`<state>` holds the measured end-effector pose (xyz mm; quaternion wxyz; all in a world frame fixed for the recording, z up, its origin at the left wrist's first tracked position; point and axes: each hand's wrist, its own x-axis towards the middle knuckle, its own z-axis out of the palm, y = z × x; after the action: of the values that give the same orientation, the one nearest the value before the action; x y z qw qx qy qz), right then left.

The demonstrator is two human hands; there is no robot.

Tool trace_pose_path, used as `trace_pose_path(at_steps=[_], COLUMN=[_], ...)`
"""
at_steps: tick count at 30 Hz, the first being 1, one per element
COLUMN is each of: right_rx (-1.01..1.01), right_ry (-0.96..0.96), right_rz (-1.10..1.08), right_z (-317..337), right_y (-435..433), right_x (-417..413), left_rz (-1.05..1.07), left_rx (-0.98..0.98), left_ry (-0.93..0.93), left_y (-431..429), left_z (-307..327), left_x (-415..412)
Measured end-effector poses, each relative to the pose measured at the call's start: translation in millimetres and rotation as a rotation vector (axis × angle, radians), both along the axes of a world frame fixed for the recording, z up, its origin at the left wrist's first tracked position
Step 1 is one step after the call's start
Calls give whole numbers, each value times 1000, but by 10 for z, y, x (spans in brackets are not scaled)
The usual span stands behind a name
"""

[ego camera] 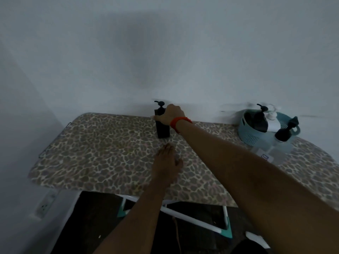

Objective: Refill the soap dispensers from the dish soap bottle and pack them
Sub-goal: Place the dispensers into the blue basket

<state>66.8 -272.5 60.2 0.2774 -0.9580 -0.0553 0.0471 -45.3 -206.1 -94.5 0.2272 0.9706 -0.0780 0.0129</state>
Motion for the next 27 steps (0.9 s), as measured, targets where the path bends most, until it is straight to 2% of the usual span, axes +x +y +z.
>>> trace_pose_path(at_steps=[6, 13, 21, 27], right_rx=[25, 99, 167, 232], right_ry=[-34, -35, -158, -267], right_rz=[-42, -59, -103, -263], right_z=[-230, -92, 865, 1642], right_y=[137, -35, -754, -1728], right_x=[78, 56, -4, -159], left_rz=[12, 23, 51, -50], left_rx=[13, -2, 0, 36], left_ry=[6, -29, 34, 72], left_y=[-7, -9, -125, -784], left_z=[-9, -45, -3, 174], left_x=[27, 35, 35, 132])
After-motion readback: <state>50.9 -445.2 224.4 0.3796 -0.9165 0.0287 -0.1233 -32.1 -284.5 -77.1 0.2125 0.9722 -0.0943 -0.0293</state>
